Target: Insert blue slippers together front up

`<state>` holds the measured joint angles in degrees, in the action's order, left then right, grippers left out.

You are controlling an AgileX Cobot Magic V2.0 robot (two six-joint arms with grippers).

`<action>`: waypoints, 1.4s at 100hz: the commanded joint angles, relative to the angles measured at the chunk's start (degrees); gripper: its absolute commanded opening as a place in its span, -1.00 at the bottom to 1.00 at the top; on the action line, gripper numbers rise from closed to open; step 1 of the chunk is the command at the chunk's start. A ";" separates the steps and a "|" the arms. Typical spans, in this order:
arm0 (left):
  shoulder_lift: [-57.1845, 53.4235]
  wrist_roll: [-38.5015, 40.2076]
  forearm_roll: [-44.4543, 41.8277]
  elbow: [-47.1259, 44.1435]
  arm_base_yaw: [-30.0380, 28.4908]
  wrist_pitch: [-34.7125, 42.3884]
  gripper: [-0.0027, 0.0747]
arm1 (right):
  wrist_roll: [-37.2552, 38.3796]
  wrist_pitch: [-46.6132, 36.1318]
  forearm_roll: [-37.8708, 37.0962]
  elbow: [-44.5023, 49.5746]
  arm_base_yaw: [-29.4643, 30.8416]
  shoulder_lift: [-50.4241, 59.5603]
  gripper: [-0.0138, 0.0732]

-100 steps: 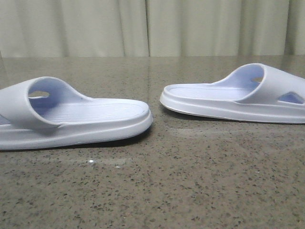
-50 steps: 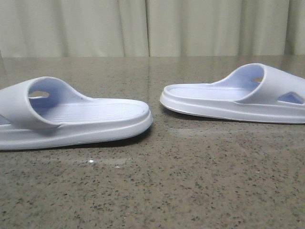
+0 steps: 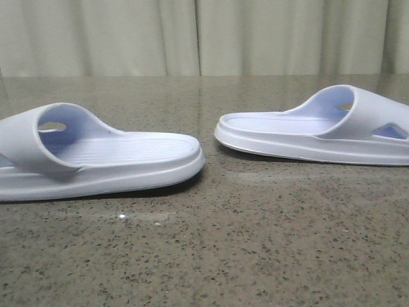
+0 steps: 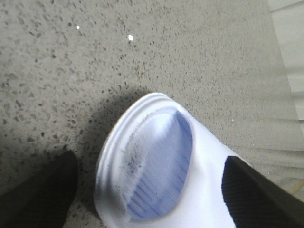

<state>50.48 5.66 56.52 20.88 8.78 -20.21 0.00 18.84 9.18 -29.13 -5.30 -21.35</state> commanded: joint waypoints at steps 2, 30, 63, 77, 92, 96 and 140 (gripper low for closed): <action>0.35 -1.36 2.56 0.72 0.15 -0.76 0.46 | 0.00 -4.79 0.21 -1.85 -0.18 -0.84 0.02; 0.35 -1.36 5.41 0.72 0.15 0.77 0.46 | 0.00 -4.79 0.21 -1.85 -0.18 -0.84 0.02; 4.14 -1.44 8.91 0.82 0.15 -0.73 0.46 | 0.00 -4.79 0.21 -1.85 -0.18 -0.84 0.01; 4.83 -1.44 10.17 0.82 0.15 -1.03 0.46 | 0.00 -4.79 0.21 -1.85 -0.18 -0.84 0.01; 4.83 -1.44 10.82 0.82 0.15 -1.03 0.37 | 0.00 -4.79 0.21 -1.85 -0.18 -0.84 0.01; 4.83 -1.44 10.94 0.82 0.15 -1.03 0.32 | 0.00 -4.79 0.21 -1.85 -0.18 -0.84 0.01; 4.83 -1.44 10.87 0.82 0.15 -2.21 -0.48 | 0.00 -4.79 0.21 -1.85 -0.18 -0.84 0.01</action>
<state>55.44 4.28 66.91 20.75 8.78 -21.76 0.00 18.74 9.18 -29.13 -5.30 -21.35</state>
